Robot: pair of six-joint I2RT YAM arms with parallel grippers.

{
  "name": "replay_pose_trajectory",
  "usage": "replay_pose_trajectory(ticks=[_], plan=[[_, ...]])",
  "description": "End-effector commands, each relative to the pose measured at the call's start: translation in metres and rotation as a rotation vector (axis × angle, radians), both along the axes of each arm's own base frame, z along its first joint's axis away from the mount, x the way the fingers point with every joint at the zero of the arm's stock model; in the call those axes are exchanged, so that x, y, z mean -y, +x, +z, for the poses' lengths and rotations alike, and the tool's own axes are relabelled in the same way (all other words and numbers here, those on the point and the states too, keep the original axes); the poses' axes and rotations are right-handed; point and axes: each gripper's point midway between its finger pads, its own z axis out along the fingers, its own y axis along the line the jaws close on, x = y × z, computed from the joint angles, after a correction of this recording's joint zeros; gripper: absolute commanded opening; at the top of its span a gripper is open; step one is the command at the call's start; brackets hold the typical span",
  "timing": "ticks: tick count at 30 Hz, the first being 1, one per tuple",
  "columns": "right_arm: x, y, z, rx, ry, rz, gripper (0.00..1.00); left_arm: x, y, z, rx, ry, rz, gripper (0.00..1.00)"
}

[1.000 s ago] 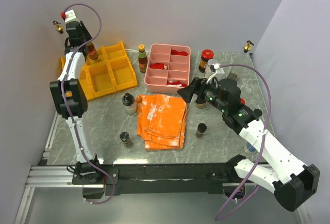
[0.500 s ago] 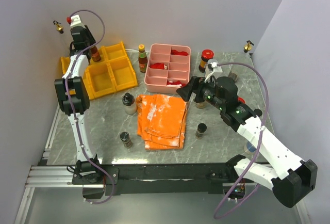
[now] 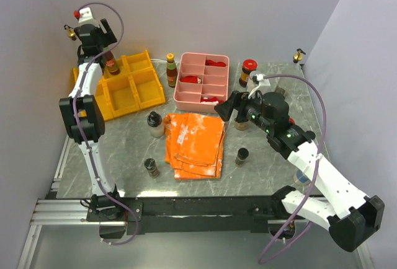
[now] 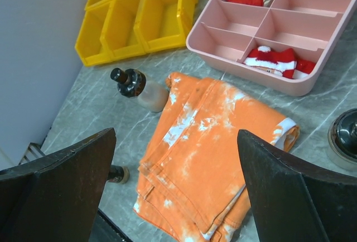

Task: Organize the condiment bottles
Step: Place the bottle in the storage box, then pick up the bottle from the center of the board.

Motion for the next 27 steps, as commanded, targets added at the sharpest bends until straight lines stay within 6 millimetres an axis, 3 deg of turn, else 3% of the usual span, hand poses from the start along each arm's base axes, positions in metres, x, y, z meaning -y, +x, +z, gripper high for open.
replay_pose_trajectory(ticks=[1,7,10,15,21,22,24,25,27], plan=[[0.005,-0.007,0.037,0.099,0.035,-0.005,0.97,0.022,-0.043,0.110,0.181,0.002,-0.070,0.86],[0.004,-0.013,0.034,0.090,0.041,0.020,0.97,0.030,-0.066,0.120,0.155,-0.030,-0.074,0.84],[0.004,-0.016,0.034,0.094,0.044,0.025,0.97,0.032,-0.072,0.112,0.116,-0.045,-0.081,0.84],[0.005,-0.019,0.036,0.102,0.050,0.029,0.97,0.060,-0.086,0.109,0.078,-0.049,-0.181,0.83],[0.006,-0.021,0.037,0.111,0.060,0.030,0.96,0.131,-0.106,0.099,0.044,0.021,-0.305,0.84],[0.006,-0.022,0.037,0.112,0.061,0.030,0.96,0.152,-0.108,0.090,0.026,0.041,-0.335,0.84],[0.007,-0.022,0.037,0.114,0.064,0.029,0.96,0.172,-0.113,0.089,0.027,0.061,-0.352,0.83],[0.007,-0.023,0.037,0.117,0.065,0.028,0.96,0.192,-0.116,0.078,0.011,0.074,-0.381,0.83],[0.007,-0.023,0.035,0.114,0.067,0.027,0.95,0.206,-0.116,0.074,0.024,0.081,-0.380,0.84]])
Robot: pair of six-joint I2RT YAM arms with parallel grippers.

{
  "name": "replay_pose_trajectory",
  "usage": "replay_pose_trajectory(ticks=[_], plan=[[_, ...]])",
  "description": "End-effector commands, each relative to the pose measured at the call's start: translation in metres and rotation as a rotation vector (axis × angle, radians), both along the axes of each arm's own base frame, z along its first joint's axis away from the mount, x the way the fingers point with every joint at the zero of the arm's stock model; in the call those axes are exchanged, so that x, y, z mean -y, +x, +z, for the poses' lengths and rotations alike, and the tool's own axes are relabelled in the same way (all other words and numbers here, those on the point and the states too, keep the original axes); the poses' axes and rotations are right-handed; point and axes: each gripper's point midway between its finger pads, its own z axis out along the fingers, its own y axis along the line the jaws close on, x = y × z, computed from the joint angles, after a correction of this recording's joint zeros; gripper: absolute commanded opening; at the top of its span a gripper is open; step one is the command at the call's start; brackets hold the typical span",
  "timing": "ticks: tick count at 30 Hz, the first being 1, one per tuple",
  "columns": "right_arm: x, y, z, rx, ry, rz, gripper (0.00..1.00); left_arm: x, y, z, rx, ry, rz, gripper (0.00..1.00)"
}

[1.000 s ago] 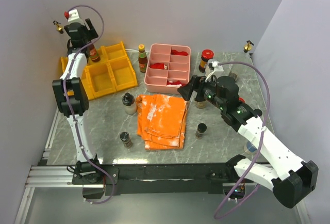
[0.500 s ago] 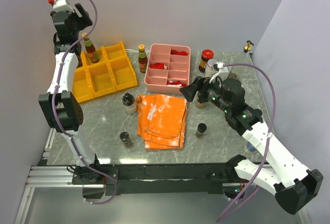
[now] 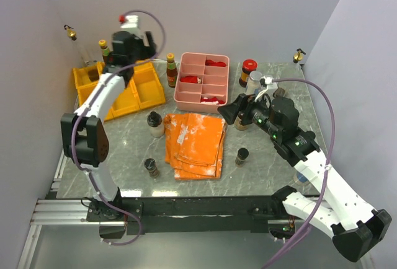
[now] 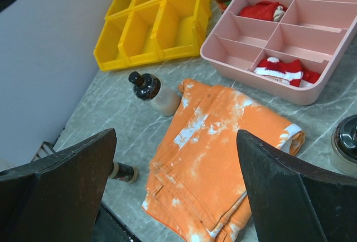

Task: Organize the condiment bottles
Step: Pick up the bottle from the center of the board.

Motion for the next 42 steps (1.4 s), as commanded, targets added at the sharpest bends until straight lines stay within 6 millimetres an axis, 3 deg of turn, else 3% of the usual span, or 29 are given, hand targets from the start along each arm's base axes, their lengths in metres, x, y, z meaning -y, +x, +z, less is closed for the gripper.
replay_pose_trajectory(ticks=[1,9,15,25,32,37,40,41,42], plan=[[0.000,-0.003,0.010,0.046,0.023,0.007,0.95,0.044,-0.017,0.035,0.116,0.037,-0.054,0.83],[0.002,-0.002,0.008,0.049,0.019,-0.007,0.95,0.086,0.002,-0.006,0.051,0.048,-0.133,0.80],[0.002,0.000,0.003,0.042,0.011,-0.009,0.95,0.112,0.011,-0.026,0.040,0.075,-0.194,0.79],[0.003,0.001,0.003,0.044,0.010,-0.016,0.95,0.120,0.028,-0.049,0.026,0.085,-0.170,0.77],[0.003,0.000,0.007,0.051,0.010,-0.013,0.95,0.125,0.047,-0.077,-0.025,0.093,-0.158,0.72],[0.005,-0.002,0.016,0.072,0.024,-0.015,0.95,0.129,0.053,-0.081,-0.013,0.082,-0.161,0.60],[0.006,-0.002,0.015,0.071,0.019,-0.022,0.95,0.128,0.055,-0.079,0.002,0.078,-0.153,0.41],[0.006,-0.001,0.014,0.069,0.019,-0.024,0.95,0.128,0.054,-0.074,0.010,0.075,-0.149,0.27],[0.005,-0.001,0.013,0.067,0.018,-0.022,0.95,0.128,0.053,-0.071,0.016,0.074,-0.146,0.21]])
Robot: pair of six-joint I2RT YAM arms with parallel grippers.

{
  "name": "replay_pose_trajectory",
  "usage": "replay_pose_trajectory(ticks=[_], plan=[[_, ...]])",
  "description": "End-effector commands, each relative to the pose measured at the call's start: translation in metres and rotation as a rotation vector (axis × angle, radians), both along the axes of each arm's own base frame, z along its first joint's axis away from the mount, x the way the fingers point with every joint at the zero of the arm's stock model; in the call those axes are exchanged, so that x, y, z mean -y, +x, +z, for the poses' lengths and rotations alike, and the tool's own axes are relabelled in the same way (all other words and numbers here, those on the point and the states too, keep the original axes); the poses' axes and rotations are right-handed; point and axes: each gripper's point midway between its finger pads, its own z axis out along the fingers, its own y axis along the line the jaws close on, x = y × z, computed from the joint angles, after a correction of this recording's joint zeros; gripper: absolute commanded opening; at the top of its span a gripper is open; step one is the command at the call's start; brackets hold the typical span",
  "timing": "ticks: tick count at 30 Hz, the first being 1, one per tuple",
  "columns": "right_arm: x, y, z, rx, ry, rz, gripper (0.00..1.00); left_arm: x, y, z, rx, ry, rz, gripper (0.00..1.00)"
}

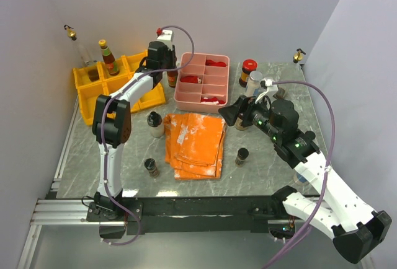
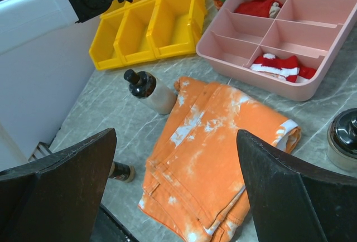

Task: Organize the condiment bottles
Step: Pick up the bottle from the center of the board.

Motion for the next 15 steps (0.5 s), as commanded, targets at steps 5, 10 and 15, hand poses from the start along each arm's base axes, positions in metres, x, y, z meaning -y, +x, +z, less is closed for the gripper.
replay_pose_trajectory(ticks=[5,10,15], plan=[[0.000,0.000,0.025,0.075,0.031,-0.001,0.95,0.007,0.001,0.086,0.183,-0.055,-0.010,0.01],[0.003,-0.001,0.024,0.080,0.032,-0.013,0.95,-0.002,-0.005,0.140,0.269,-0.052,0.018,0.01],[0.004,-0.003,0.028,0.087,0.038,-0.008,0.95,-0.016,-0.021,0.185,0.341,-0.046,0.058,0.01]])
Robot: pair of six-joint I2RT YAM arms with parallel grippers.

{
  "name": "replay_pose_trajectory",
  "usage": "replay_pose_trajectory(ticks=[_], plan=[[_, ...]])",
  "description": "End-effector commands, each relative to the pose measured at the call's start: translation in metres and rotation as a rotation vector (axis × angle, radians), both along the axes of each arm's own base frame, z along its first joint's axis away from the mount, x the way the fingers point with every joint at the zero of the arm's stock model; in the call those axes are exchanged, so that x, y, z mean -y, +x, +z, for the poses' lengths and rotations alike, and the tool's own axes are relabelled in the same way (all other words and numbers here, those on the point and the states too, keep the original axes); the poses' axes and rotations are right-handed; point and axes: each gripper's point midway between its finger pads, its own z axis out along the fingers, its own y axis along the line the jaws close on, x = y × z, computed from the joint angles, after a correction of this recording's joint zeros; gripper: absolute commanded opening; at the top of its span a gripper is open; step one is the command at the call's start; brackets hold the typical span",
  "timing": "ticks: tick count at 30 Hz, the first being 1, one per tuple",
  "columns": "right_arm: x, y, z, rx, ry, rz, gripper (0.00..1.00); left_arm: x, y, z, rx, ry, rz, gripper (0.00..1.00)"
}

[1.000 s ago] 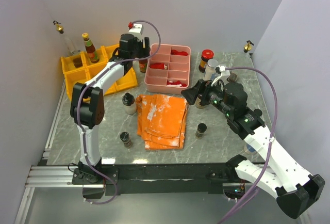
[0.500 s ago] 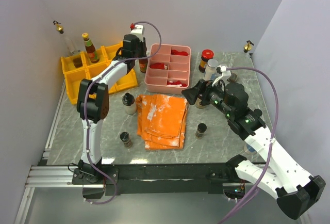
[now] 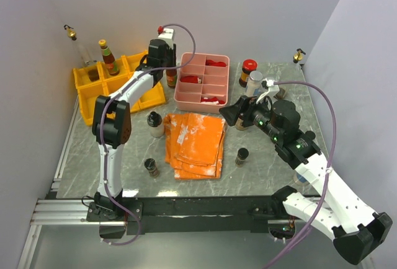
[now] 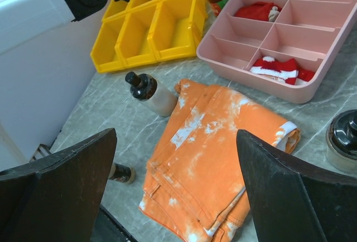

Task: Organize the condiment bottles
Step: Pick up the bottle from the center of the board, then place the bottle in the storage box.

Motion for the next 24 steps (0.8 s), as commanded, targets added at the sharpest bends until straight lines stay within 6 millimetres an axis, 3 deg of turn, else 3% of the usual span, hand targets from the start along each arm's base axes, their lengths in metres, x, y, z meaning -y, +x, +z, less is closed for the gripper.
replay_pose_trajectory(ticks=[1,6,7,9,10,12,13,18,24], plan=[[0.002,-0.003,0.026,0.078,0.033,-0.002,0.95,-0.016,-0.026,0.194,0.379,-0.084,0.037,0.01],[0.003,-0.008,0.033,0.095,0.056,0.009,0.95,-0.033,-0.051,0.224,0.423,-0.067,0.070,0.01],[0.002,-0.010,0.035,0.100,0.060,0.015,0.95,-0.037,-0.061,0.239,0.447,-0.072,0.079,0.01],[0.001,-0.012,0.037,0.101,0.066,0.027,0.95,-0.048,-0.068,0.242,0.452,-0.058,0.110,0.01],[0.001,-0.013,0.038,0.104,0.070,0.027,0.95,-0.056,-0.076,0.255,0.477,-0.060,0.128,0.01],[0.000,-0.014,0.038,0.102,0.072,0.031,0.95,-0.070,-0.081,0.255,0.484,-0.042,0.177,0.01],[0.000,-0.015,0.040,0.106,0.075,0.037,0.95,-0.077,-0.088,0.265,0.514,-0.045,0.201,0.01],[-0.001,-0.016,0.040,0.106,0.080,0.046,0.95,-0.122,-0.087,0.256,0.486,0.002,0.302,0.01],[-0.001,-0.013,0.035,0.098,0.071,0.039,0.95,-0.183,-0.072,0.230,0.448,-0.014,0.433,0.01]])
